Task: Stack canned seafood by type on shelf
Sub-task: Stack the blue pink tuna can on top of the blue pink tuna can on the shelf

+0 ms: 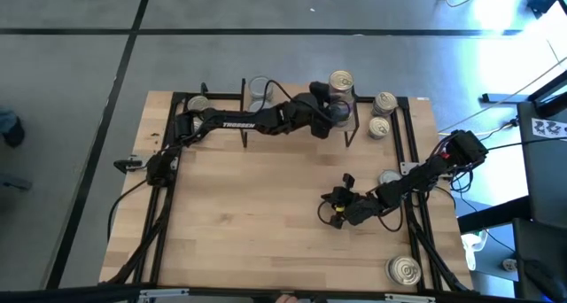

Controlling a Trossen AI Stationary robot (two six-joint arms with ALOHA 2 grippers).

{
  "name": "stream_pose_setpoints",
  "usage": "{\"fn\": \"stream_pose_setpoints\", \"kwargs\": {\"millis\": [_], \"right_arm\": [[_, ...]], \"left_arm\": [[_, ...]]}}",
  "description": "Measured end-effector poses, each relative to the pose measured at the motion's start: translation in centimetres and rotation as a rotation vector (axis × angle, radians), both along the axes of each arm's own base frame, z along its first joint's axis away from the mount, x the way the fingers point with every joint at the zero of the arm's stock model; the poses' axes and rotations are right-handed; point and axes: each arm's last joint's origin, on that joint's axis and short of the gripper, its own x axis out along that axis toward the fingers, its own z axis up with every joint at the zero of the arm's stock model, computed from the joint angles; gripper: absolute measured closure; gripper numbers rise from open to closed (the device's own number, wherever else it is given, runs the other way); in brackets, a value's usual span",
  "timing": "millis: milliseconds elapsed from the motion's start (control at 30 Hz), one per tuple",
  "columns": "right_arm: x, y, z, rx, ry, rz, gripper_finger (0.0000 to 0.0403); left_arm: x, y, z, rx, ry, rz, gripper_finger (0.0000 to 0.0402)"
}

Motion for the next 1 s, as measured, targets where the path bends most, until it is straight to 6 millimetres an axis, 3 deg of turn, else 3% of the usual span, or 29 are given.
{"fn": "stream_pose_setpoints", "kwargs": {"millis": [467, 1000], "right_arm": [[0.0, 0.0, 0.0, 0.000, 0.000, 0.000, 0.0388], [0.0, 0.0, 0.0, -0.002, 0.003, 0.000, 0.0388]], "left_arm": [[0.2, -0.9, -0.3, -0.110, -0.039, 0.009, 0.0126], [0.2, -1.2, -0.3, -0.286, -0.139, 0.052, 0.0123]]}}
